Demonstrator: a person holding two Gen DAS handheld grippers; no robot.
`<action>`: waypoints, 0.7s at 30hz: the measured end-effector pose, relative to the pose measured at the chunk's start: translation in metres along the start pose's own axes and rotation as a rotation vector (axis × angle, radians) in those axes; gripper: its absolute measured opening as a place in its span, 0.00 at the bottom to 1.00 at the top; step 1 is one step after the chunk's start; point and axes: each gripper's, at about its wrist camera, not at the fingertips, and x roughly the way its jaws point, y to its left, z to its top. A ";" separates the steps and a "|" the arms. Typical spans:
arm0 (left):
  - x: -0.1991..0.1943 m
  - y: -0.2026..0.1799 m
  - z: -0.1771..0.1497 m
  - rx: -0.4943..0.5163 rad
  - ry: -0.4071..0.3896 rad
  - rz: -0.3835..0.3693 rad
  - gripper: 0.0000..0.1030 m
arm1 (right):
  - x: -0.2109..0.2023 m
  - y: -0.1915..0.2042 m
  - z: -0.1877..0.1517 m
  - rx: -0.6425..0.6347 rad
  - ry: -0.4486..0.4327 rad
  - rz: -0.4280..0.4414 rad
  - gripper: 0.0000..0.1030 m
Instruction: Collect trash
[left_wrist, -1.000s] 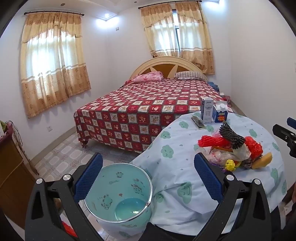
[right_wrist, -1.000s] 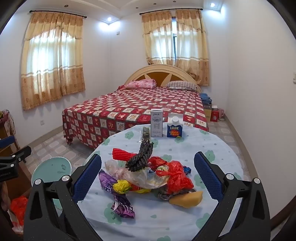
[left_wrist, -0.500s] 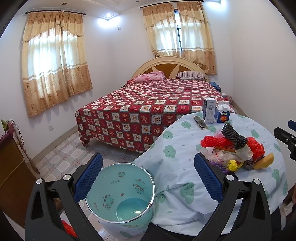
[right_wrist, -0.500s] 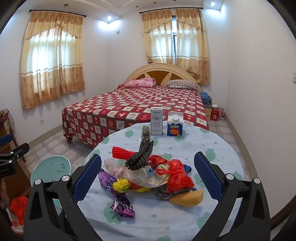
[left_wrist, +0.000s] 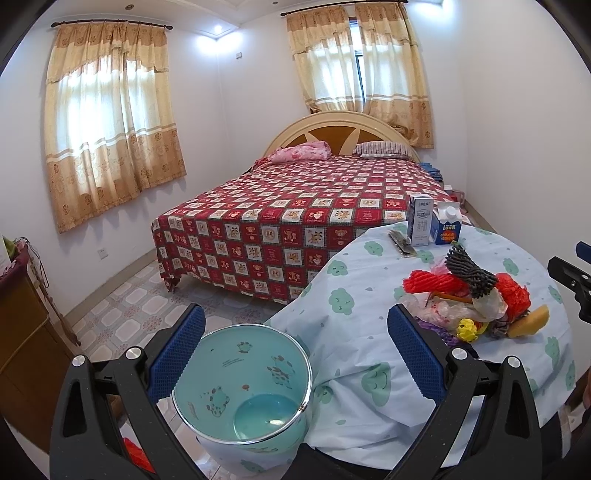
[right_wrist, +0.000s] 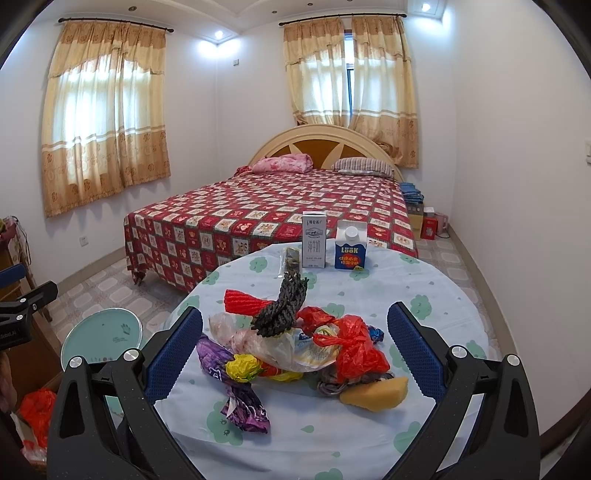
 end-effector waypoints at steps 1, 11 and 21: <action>0.000 0.000 0.000 0.000 0.000 0.000 0.94 | 0.000 0.000 0.000 0.000 0.000 0.000 0.96; 0.000 0.003 0.000 0.000 -0.001 0.004 0.94 | 0.000 0.000 0.001 -0.001 0.002 -0.001 0.95; -0.001 0.006 0.001 -0.001 -0.001 0.004 0.94 | 0.006 0.000 -0.006 -0.002 0.006 0.000 0.95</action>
